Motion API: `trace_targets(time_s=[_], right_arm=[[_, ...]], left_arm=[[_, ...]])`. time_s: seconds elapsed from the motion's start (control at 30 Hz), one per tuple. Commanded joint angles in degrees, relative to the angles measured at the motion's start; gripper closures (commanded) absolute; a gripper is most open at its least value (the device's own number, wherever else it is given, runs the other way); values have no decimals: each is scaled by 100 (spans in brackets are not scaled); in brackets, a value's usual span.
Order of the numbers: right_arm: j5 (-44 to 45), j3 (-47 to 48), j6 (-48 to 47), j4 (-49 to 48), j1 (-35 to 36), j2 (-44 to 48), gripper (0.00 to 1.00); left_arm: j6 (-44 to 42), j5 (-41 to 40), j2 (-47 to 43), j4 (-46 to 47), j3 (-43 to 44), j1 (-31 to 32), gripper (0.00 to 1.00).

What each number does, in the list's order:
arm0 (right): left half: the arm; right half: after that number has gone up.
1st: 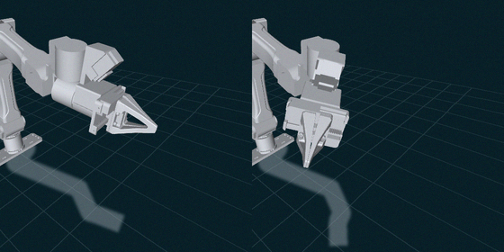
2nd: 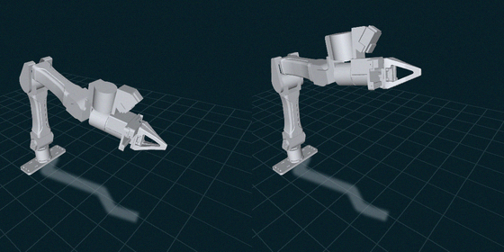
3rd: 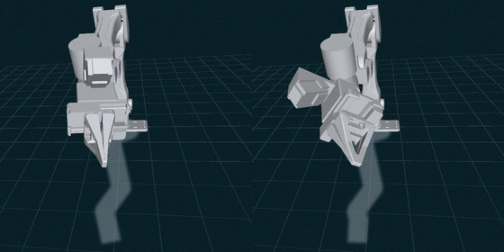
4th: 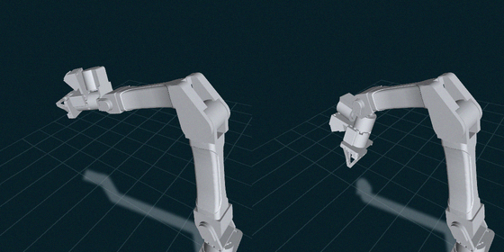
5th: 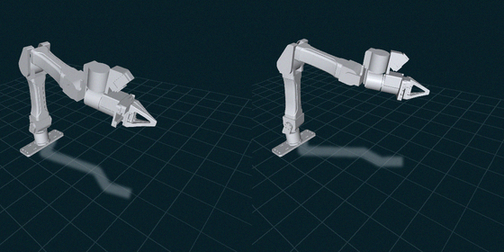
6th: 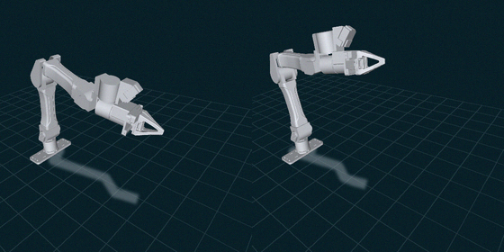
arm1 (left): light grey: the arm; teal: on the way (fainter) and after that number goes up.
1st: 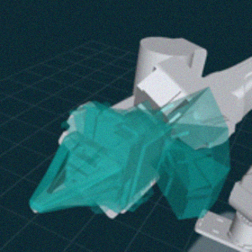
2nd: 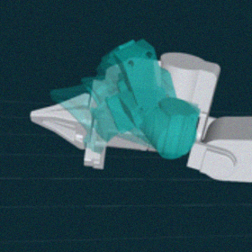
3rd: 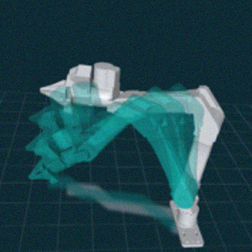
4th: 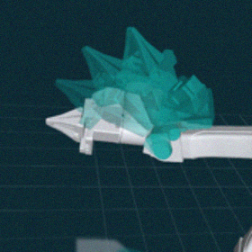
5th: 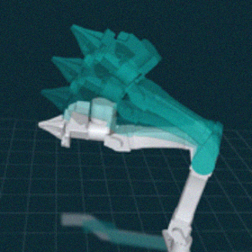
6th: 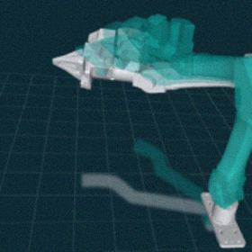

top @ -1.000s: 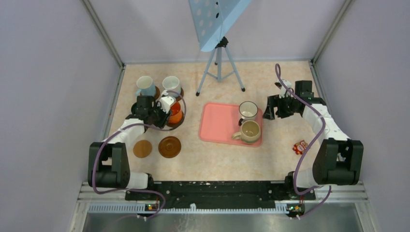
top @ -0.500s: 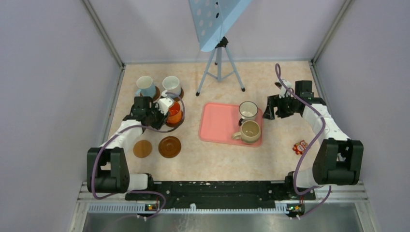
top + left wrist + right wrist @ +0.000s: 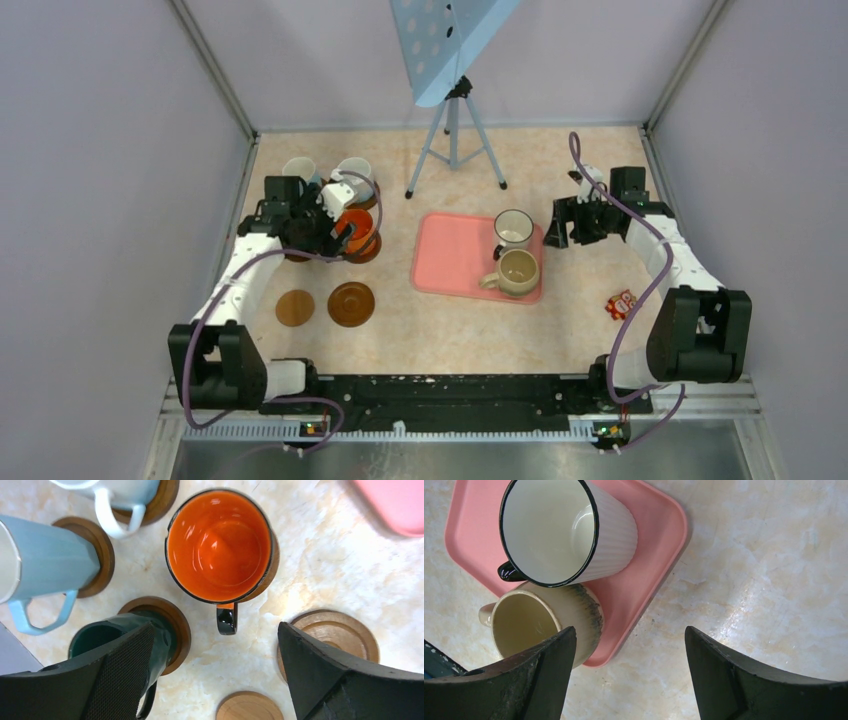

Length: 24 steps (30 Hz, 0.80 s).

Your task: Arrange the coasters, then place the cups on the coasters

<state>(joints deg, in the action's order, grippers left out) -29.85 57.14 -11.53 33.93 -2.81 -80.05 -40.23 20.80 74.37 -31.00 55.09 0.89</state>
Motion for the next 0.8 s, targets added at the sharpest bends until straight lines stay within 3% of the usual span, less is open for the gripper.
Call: trace_targets(time_s=[0.0,0.2,0.37,0.5,0.77], right_arm=[[-123,292,-15,-87,-62,74,21],[-160,329,107,-96,-62,25,21],[-73,372,256,-105,-62,-19,21],[184,517,239,-41,-70,-68,21],[304,538,376,-71,-267,-18,21]], left_arm=[[-252,774,-264,-814,657,90,1],[313,412,167,-1318,1344,1223,1],[998,109,497,-863,1445,2434,1],[1512,164,1000,-584,1605,3050,1],[1783,301,1905,201,1742,4492,4]])
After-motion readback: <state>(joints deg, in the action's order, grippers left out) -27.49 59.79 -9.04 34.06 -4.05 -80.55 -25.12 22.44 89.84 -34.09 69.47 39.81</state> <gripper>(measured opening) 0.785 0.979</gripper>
